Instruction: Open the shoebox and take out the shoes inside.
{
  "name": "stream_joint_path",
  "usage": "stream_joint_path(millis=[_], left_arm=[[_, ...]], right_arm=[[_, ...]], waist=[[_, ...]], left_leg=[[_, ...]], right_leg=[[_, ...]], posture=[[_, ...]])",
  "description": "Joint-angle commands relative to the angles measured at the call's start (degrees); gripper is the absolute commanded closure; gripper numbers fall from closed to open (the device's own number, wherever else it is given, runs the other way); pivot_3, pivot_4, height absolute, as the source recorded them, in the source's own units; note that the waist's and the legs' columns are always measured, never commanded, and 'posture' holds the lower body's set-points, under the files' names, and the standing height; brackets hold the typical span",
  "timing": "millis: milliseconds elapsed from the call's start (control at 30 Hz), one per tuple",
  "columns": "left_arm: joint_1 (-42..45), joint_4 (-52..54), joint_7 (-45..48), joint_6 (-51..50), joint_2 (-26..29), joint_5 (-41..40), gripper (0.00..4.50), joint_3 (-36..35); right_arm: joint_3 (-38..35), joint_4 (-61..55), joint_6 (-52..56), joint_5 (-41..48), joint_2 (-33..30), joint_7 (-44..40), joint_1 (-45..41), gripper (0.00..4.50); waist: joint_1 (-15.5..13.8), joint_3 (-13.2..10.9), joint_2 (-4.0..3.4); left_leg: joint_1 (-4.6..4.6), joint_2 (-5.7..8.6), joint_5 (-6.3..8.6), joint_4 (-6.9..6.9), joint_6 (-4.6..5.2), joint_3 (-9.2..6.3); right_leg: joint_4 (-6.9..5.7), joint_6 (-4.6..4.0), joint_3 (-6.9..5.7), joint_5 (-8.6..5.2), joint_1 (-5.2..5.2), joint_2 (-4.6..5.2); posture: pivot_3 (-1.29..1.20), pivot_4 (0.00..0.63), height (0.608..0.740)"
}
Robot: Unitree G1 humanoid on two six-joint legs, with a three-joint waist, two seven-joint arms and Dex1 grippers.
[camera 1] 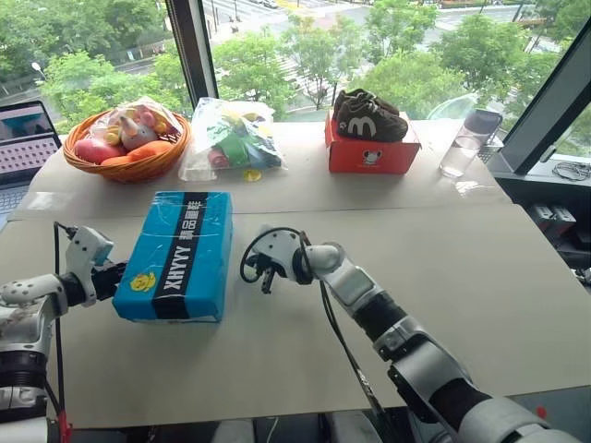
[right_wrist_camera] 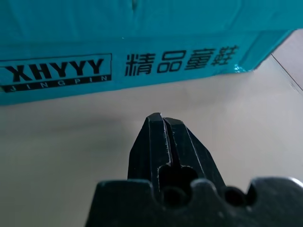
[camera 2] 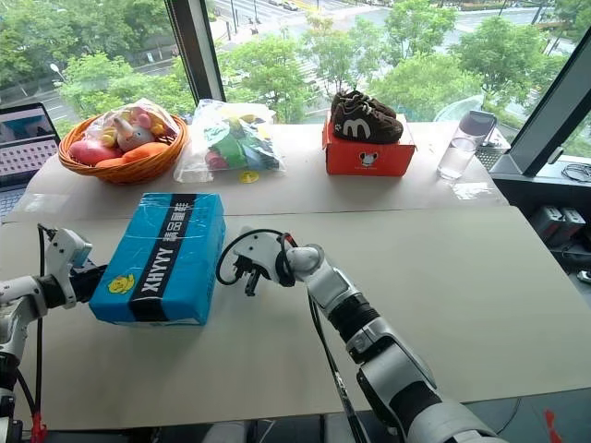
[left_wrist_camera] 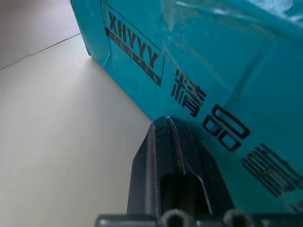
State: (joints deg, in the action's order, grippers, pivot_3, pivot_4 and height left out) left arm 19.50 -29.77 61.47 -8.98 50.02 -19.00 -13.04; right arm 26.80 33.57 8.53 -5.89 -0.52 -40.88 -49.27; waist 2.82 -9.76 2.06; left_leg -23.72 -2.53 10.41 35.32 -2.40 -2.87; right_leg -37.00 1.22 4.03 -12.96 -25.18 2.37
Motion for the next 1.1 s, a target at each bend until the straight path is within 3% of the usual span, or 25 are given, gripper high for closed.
stream_joint_path(millis=[33, 267, 367, 733, 967, 1100], left_arm=[[0.85, 2.17, 0.08, 0.25, -0.51, 0.31, 4.48, 0.25], [1.59, 6.45, -0.12, -1.77, -3.79, 0.07, 4.48, 2.32], [2.58, 9.73, -1.09, -2.96, -7.12, 0.16, 4.48, 4.18], [6.52, 14.13, -5.53, -5.03, -17.58, 0.64, 4.48, 8.92], [3.15, 18.62, -7.08, -6.42, -18.11, 0.01, 4.48, 8.43], [-1.92, 23.30, -8.16, -6.61, -15.72, -2.41, 4.48, 3.05]], right_arm=[[0.15, -0.51, -2.28, -1.03, 1.73, 0.25, -1.35, 4.50], [-3.46, -2.47, -1.44, -1.08, -1.63, -0.56, -1.85, 4.50], [-5.30, -7.16, 0.21, -0.44, -6.04, -2.46, -0.66, 4.50], [-9.17, -29.30, 10.85, 0.25, -19.37, -7.51, 11.53, 4.50], [-11.61, -32.40, 14.81, 0.58, -20.56, -5.22, 14.94, 4.50], [-13.49, -30.18, 14.56, 2.00, -20.87, -4.33, 14.54, 4.50]], waist=[[-0.05, 0.00, 0.00], [-0.43, -0.01, -0.01], [-0.71, -0.02, -0.04], [-0.06, -0.01, -0.02], [-0.11, -0.01, -0.02], [-0.13, -0.01, -0.01]], left_leg=[[0.00, 0.00, -0.01, 0.01, -0.01, 0.00], [-0.06, 0.02, -0.02, 0.46, -0.03, -0.04], [-0.07, 0.04, -0.02, 0.64, -0.04, -0.06], [-0.06, 0.04, -0.03, 0.75, -0.03, -0.06], [-0.04, 0.04, -0.03, 0.79, -0.02, -0.05], [-0.04, 0.04, -0.03, 0.84, -0.02, -0.04]], right_leg=[[-0.01, 0.00, 0.00, 0.00, 0.00, 0.00], [-0.11, 0.05, -0.02, -0.02, 0.10, 0.01], [-0.11, 0.43, -0.01, -0.17, 0.19, 0.02], [-0.14, 0.46, 0.02, -0.15, 0.25, 0.00], [-0.16, 0.48, 0.05, -0.15, 0.25, -0.01], [-0.14, 0.50, 0.06, -0.14, 0.28, -0.01]], posture=[[0.00, 0.150, 0.740], [0.00, 0.150, 0.740], [0.00, 0.150, 0.740], [0.00, 0.150, 0.740], [0.00, 0.150, 0.740], [0.00, 0.150, 0.740]])
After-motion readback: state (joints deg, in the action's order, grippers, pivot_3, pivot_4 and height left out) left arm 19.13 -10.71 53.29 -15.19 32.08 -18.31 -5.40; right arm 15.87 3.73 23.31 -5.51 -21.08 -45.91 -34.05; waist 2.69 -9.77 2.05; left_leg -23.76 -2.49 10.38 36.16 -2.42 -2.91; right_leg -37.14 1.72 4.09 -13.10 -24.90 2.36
